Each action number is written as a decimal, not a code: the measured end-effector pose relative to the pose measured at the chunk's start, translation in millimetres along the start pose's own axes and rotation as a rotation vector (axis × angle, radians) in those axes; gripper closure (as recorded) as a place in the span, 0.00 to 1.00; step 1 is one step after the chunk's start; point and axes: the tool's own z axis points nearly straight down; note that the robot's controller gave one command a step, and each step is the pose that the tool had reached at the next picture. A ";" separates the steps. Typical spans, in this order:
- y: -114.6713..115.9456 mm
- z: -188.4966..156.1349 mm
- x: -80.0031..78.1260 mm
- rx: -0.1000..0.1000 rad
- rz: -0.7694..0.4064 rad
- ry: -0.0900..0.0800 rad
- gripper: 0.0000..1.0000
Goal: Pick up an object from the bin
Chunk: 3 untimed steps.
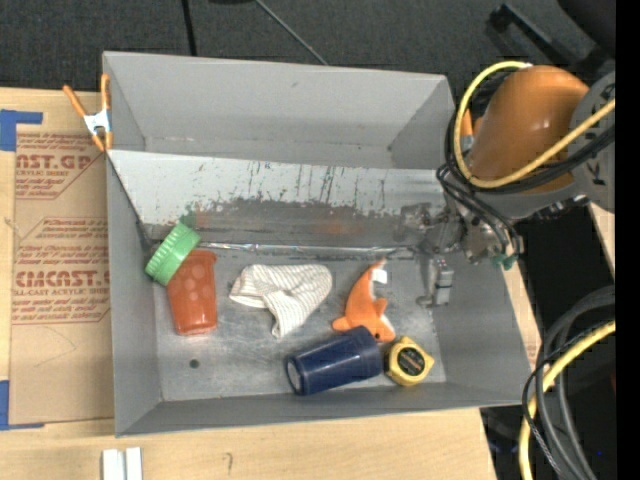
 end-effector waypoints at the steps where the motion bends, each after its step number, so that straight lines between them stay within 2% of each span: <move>1: 40.2 -8.1 0.5 -0.005 -0.066 0.006 0.00; 2: 35.6 24.3 1.2 0.000 -0.099 -0.008 0.00; 3: 45.3 82.5 5.5 -0.001 -0.209 0.000 0.00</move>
Offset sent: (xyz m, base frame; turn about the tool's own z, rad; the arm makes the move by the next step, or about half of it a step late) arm -0.0119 0.0346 -0.1084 -0.0817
